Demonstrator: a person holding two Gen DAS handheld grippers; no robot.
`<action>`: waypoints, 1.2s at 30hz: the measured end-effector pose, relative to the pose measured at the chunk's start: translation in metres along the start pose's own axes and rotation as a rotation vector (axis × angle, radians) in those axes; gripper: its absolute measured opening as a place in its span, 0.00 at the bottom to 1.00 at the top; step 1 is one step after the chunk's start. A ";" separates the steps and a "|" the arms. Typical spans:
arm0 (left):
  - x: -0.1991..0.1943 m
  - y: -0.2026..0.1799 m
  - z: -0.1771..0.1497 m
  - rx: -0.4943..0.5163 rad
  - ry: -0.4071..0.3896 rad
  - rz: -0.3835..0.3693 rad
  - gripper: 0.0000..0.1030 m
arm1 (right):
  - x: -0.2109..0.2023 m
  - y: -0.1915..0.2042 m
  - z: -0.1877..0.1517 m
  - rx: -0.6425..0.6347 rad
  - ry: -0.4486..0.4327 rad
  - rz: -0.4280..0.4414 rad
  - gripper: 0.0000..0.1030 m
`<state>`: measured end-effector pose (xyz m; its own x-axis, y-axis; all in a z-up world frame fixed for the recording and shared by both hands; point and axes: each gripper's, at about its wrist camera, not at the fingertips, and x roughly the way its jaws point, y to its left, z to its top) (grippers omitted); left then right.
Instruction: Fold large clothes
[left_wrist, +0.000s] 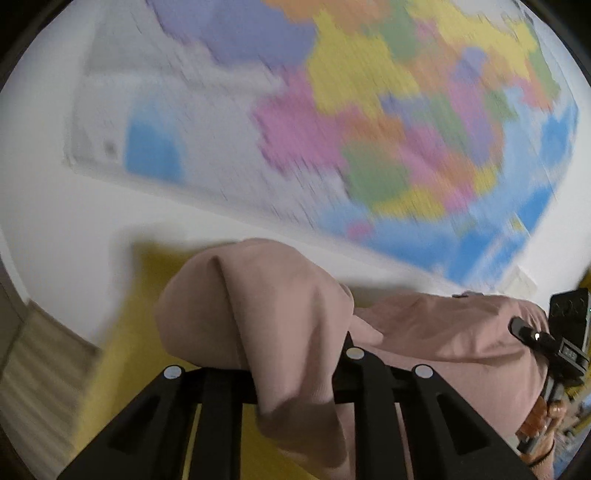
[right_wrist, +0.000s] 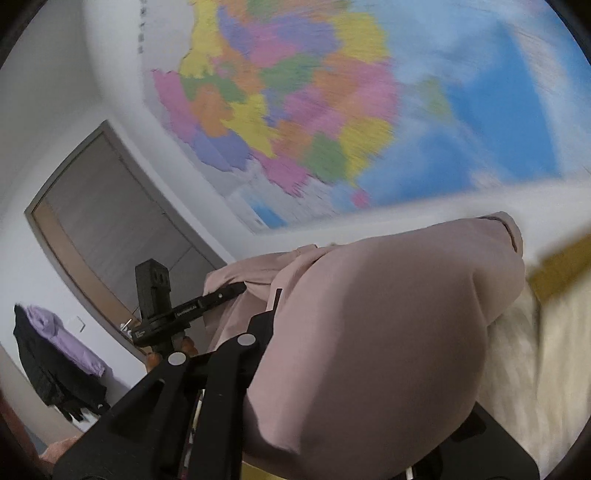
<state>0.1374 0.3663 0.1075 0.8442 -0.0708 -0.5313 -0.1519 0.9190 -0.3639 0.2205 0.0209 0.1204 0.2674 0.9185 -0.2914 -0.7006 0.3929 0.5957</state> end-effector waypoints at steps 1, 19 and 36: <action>-0.004 0.010 0.013 -0.007 -0.029 0.019 0.13 | 0.012 0.001 0.007 -0.012 0.000 0.010 0.13; 0.059 0.225 -0.061 -0.254 0.134 0.228 0.31 | 0.179 -0.098 -0.108 0.219 0.407 0.016 0.39; 0.071 0.230 -0.070 -0.235 0.229 0.189 0.24 | 0.220 -0.102 -0.088 0.313 0.344 -0.003 0.25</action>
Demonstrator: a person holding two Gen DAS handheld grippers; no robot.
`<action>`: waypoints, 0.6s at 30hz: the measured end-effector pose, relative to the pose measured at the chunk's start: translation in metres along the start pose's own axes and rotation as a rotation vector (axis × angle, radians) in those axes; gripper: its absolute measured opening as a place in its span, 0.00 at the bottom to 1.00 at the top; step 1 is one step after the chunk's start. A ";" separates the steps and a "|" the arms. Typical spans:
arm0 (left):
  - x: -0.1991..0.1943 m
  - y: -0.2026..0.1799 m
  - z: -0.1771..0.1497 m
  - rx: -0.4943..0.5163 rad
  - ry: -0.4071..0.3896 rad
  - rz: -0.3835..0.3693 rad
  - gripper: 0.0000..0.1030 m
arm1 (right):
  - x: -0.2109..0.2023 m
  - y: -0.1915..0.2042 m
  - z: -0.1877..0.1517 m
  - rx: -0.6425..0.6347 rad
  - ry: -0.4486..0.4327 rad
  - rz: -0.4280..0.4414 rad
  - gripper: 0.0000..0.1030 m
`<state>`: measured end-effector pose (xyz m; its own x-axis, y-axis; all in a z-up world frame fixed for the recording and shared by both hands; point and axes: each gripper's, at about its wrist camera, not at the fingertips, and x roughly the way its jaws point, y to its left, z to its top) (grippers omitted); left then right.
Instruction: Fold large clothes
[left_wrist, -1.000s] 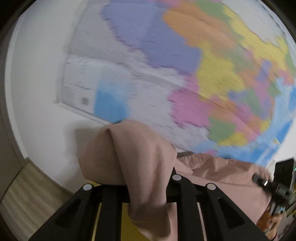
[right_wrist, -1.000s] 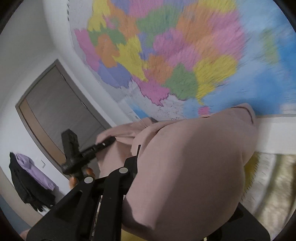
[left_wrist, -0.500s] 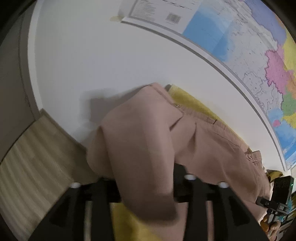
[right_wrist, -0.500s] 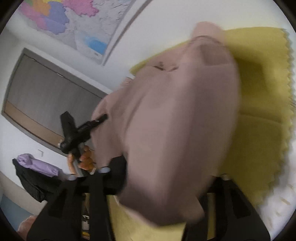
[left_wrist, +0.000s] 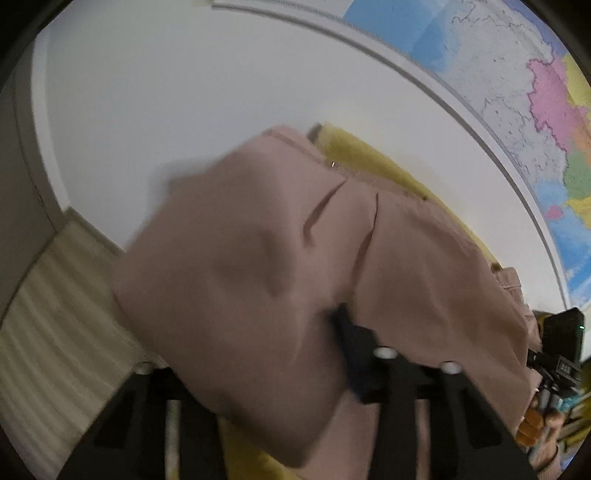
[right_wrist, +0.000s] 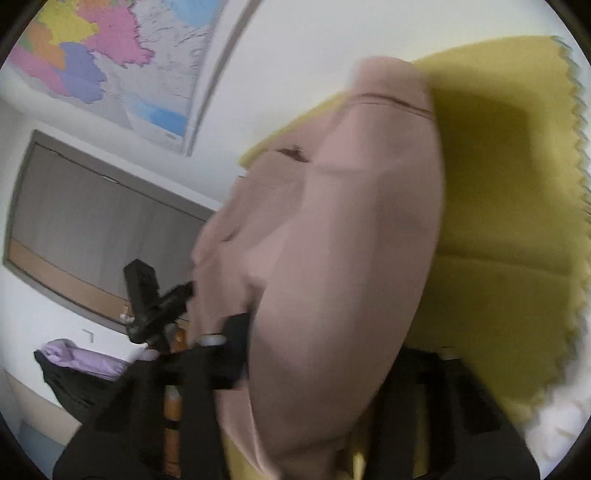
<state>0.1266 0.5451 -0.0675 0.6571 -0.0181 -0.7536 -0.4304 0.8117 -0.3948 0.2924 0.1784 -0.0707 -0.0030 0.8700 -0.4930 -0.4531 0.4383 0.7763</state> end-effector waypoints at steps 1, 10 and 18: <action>-0.001 0.004 0.003 -0.016 -0.005 -0.008 0.17 | 0.002 0.007 0.002 -0.014 -0.010 0.004 0.22; -0.002 0.005 0.008 0.030 -0.033 0.086 0.24 | 0.011 0.001 -0.003 -0.002 0.027 -0.026 0.26; -0.026 -0.012 -0.007 0.134 -0.061 0.233 0.66 | -0.016 0.033 -0.014 -0.123 0.013 -0.239 0.61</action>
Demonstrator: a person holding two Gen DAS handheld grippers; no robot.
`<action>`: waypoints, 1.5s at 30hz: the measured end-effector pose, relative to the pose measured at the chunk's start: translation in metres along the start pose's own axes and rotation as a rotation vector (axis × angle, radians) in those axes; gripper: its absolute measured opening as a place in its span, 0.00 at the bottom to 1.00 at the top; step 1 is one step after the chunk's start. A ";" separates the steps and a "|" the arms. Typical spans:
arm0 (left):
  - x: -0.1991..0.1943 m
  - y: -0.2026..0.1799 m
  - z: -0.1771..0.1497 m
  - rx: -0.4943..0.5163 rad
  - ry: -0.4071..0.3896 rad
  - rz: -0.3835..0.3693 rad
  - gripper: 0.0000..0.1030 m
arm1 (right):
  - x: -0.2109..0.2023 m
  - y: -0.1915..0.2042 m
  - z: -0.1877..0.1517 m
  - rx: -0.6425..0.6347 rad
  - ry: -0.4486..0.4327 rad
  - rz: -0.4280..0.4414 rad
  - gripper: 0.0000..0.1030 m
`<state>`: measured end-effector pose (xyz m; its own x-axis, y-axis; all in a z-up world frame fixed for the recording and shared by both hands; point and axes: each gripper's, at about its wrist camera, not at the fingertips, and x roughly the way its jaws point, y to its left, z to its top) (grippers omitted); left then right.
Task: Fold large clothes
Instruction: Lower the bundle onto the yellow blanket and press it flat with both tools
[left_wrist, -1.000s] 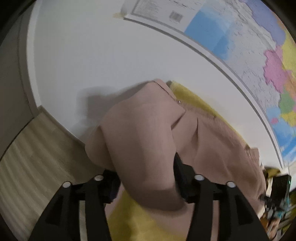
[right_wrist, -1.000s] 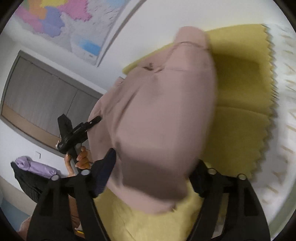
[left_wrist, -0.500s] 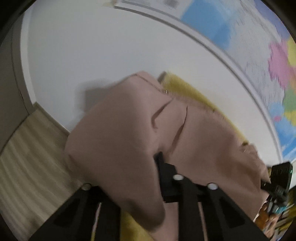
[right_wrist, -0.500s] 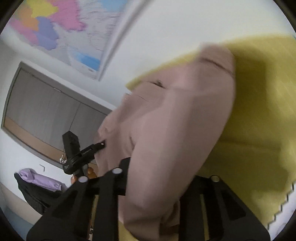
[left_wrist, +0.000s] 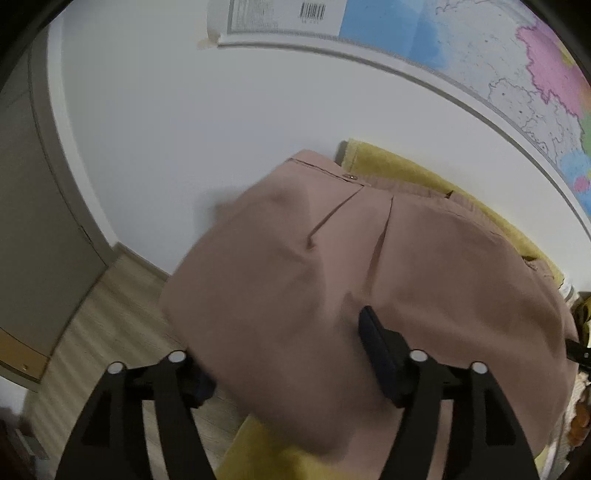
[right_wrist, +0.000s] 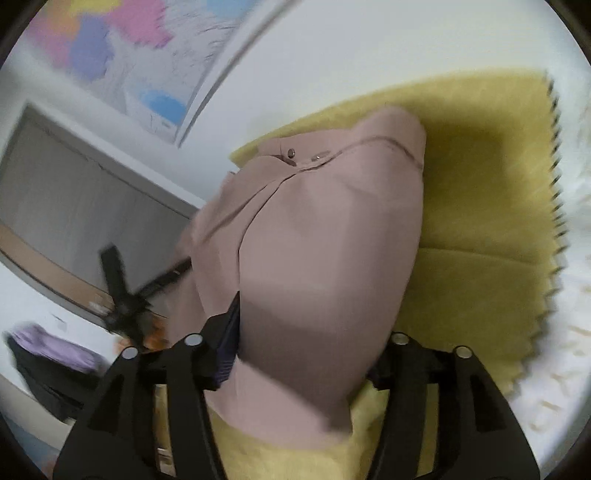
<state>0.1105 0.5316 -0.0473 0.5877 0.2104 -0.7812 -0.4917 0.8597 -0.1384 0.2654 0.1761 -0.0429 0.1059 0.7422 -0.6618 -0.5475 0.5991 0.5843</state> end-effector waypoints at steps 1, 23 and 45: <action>-0.006 0.003 -0.003 0.000 -0.012 0.024 0.71 | -0.004 0.004 -0.002 -0.021 -0.008 -0.018 0.61; -0.071 -0.098 -0.056 0.219 -0.197 -0.041 0.76 | -0.013 0.065 -0.028 -0.373 -0.090 -0.216 0.56; -0.049 -0.110 -0.062 0.208 -0.093 -0.125 0.77 | 0.019 0.033 0.039 -0.214 -0.091 -0.257 0.52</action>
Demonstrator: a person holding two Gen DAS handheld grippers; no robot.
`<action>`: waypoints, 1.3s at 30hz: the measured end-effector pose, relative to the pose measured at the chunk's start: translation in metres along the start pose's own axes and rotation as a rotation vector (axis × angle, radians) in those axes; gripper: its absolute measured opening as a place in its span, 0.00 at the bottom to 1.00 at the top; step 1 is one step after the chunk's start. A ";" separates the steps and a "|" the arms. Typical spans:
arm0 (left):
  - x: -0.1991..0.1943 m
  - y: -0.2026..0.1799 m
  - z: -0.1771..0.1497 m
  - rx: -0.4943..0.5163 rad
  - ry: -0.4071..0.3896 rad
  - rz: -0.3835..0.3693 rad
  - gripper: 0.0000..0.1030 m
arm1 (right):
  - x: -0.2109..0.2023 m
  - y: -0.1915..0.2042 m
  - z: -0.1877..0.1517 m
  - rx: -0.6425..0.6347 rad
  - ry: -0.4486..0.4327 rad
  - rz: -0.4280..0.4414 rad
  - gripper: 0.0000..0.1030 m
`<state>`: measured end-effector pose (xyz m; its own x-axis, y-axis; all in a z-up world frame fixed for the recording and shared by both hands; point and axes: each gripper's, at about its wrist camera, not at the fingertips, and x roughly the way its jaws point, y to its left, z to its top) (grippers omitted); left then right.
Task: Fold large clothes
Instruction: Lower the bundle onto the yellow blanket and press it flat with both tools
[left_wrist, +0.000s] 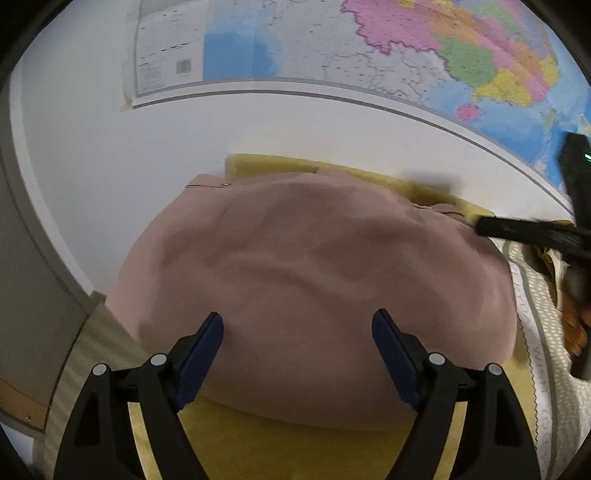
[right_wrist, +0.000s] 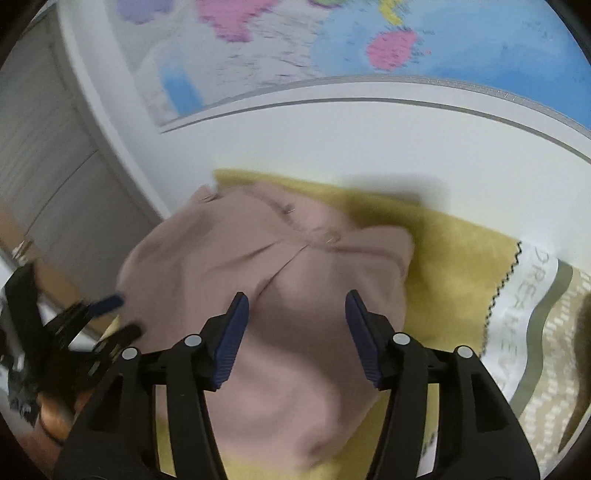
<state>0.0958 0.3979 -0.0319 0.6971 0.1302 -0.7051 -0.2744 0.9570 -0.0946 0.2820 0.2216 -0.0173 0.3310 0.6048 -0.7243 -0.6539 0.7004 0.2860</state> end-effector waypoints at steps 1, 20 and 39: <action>0.003 -0.002 0.001 0.003 0.009 -0.002 0.77 | 0.011 -0.006 0.002 0.011 0.022 -0.001 0.51; -0.003 -0.029 -0.003 0.066 0.005 -0.023 0.79 | -0.008 0.064 -0.057 -0.302 -0.006 -0.061 0.57; 0.004 -0.026 -0.026 0.057 0.043 0.078 0.85 | -0.012 0.064 -0.110 -0.316 0.052 -0.062 0.60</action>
<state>0.0887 0.3670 -0.0509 0.6453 0.1948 -0.7386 -0.2878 0.9577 0.0012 0.1611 0.2170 -0.0594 0.3472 0.5386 -0.7677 -0.8152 0.5781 0.0369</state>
